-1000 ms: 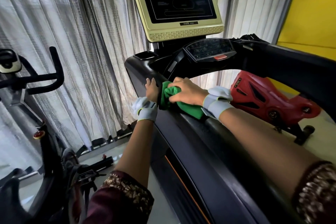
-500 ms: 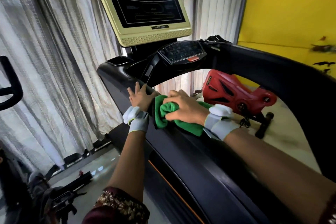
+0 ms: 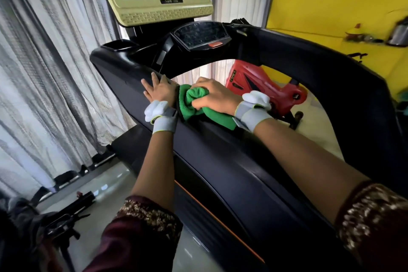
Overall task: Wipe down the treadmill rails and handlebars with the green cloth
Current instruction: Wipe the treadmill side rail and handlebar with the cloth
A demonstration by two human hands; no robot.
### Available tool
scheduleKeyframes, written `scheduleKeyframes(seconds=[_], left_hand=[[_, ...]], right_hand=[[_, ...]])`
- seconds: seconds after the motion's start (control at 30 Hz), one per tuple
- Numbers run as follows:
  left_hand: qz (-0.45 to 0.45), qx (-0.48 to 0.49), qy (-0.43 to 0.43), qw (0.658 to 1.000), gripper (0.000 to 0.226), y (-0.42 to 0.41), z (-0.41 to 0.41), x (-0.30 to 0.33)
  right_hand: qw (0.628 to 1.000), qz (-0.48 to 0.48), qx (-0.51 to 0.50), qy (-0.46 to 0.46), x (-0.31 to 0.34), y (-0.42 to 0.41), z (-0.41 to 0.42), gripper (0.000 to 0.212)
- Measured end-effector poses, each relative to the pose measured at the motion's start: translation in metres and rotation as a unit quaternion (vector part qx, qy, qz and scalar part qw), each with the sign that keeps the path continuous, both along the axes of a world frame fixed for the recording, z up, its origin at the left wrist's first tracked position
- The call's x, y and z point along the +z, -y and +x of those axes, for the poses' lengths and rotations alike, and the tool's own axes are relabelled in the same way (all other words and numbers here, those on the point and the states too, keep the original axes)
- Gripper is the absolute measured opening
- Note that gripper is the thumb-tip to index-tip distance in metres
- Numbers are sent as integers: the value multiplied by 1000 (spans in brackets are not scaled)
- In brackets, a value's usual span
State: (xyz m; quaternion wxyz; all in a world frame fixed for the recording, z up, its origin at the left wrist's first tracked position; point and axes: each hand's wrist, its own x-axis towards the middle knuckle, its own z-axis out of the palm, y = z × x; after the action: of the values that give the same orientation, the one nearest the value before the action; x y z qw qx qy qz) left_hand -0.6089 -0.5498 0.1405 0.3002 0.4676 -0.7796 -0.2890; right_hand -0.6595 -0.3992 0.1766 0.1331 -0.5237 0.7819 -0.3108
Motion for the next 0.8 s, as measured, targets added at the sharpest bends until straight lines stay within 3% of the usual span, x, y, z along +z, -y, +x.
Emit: scheduleKeyframes(seconds=[0.1, 0.23, 0.4, 0.53, 0.7, 0.8], left_hand=[[-10, 8, -3, 1000, 39, -1, 2, -6], [-26, -2, 7, 1000, 40, -12, 3, -8], [-8, 3, 17, 1000, 40, -28, 3, -3], [-35, 9, 37, 999, 45, -47, 2, -6], [-23, 0, 61, 998, 51, -67, 4, -5], [-19, -5, 60, 998, 55, -77, 6, -7]], right_hand=[[999, -21, 11, -28, -13, -10, -3, 35], [999, -16, 27, 3, -18, -29, -13, 25], [998, -15, 48, -31, -14, -40, -8, 50], [997, -24, 66, -41, -28, -73, -17, 42], [997, -22, 68, -21, -20, -69, -13, 57], [995, -36, 73, -54, -26, -84, -12, 63]])
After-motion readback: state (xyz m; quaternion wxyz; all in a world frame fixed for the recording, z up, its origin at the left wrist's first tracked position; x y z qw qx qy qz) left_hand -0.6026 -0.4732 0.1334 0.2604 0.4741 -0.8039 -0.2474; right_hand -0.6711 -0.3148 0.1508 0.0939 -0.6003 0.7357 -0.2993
